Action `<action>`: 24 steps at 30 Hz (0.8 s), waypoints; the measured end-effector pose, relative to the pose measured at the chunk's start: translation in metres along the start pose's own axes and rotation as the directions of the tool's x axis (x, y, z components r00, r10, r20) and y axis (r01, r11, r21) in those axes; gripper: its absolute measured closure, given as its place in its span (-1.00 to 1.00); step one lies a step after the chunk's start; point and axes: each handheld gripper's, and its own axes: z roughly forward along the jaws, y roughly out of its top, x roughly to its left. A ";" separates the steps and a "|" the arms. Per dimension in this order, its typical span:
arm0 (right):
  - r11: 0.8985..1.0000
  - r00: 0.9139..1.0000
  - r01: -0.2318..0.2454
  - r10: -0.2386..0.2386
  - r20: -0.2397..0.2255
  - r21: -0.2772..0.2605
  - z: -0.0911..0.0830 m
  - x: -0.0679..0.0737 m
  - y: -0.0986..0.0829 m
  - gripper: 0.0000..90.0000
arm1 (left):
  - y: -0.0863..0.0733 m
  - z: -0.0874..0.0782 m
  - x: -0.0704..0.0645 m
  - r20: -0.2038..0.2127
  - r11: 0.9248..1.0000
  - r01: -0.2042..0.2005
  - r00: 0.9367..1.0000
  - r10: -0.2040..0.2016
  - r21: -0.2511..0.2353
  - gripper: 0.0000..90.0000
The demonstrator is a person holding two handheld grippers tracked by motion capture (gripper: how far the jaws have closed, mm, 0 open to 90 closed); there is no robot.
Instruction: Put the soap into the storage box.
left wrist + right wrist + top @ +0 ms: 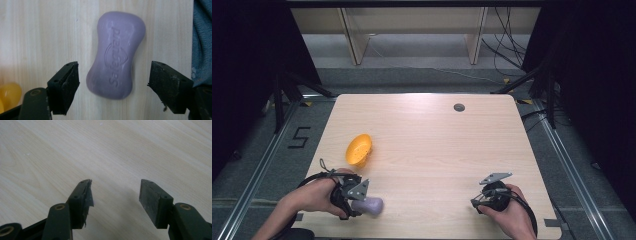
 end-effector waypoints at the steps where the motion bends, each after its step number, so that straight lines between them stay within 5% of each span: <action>1: 1.000 1.000 0.000 0.000 -0.001 0.000 0.000 0.000 0.000 -0.04 | 0.000 0.000 0.000 0.000 1.000 0.000 1.000 0.000 0.000 -0.43; 7: 1.000 1.000 0.000 0.000 -0.001 -0.001 0.000 0.000 0.000 -0.04 | 0.015 0.017 0.007 0.090 0.998 -0.024 0.996 0.019 0.062 -0.34; 16: 1.000 1.000 0.004 -0.004 -0.008 0.011 0.000 -0.001 -0.001 -0.04 | 0.025 0.026 0.015 0.130 0.991 -0.088 0.989 0.075 0.099 -0.16; 24: 1.000 1.000 0.007 -0.007 -0.009 0.018 0.001 -0.001 -0.001 -0.05 | 0.027 0.028 0.018 0.158 0.989 -0.095 0.984 0.077 0.114 -0.03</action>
